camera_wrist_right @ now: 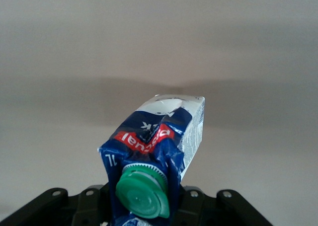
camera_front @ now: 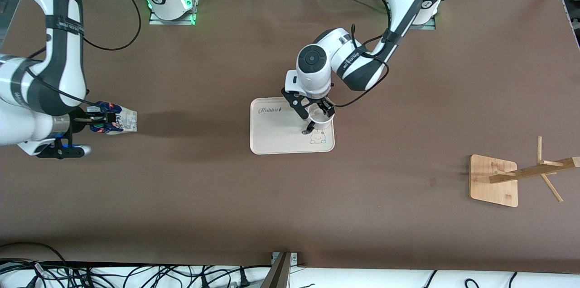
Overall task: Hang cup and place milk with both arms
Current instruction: 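Lower the carton with the right gripper while the left gripper grasps the mug, then release the carton with the right gripper while the left gripper carries the mug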
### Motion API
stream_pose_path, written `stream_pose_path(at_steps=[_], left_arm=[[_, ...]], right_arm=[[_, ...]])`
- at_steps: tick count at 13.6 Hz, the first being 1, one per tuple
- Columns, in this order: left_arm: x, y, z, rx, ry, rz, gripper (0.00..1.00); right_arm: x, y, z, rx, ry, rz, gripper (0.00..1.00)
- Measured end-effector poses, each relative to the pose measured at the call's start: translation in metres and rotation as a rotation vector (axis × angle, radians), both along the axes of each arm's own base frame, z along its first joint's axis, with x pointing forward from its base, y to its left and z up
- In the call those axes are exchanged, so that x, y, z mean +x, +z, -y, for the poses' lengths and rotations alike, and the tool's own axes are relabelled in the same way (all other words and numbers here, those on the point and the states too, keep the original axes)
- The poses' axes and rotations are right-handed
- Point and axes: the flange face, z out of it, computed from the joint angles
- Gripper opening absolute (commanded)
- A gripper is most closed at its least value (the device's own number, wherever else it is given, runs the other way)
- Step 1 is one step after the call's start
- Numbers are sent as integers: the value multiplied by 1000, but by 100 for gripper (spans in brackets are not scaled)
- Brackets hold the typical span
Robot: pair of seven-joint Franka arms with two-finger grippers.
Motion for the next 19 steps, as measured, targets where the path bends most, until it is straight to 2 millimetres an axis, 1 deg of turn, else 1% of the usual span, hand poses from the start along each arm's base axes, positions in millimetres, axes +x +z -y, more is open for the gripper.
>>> stream_pose_path(at_steps=[1,2,3,4,5,6,7,11,13,15,16,17,18,19], left_arm=[[-6,-3,3,15,1,11,48],[-11,-5,6,28,3,19,35],[-15,-9,7,37,2,18,29],[-18,-11,7,42,0,14,19],[-18,-12,7,41,0,14,12],[-17,-12,8,29,1,24,5],[-15,-11,9,12,3,38,0],[-12,-7,13,-15,56,67,0],[-10,2,14,-25,74,82,0],[-3,24,12,-44,93,112,0],[3,40,8,-56,113,135,0],[13,60,-1,-65,136,157,0],[24,83,-17,-59,168,172,0],[38,106,-39,-49,211,181,0]], right_arm=[[1,-9,-2,0,0,-1,32],[2,-18,-3,4,-3,-4,34],[3,-25,-4,5,-6,-10,43],[3,-31,-4,4,-7,-16,63],[4,-35,-5,4,-7,-20,97],[4,-37,-6,4,-6,-23,100],[4,-37,-7,5,-4,-23,100],[4,-36,-7,6,-4,-20,100],[5,-34,-8,7,-1,-17,100],[6,-29,-8,10,2,-8,100],[5,-22,-8,16,6,-4,100],[3,-13,-8,29,21,-3,100],[1,-2,-6,46,41,2,100],[0,12,-4,62,63,16,100]])
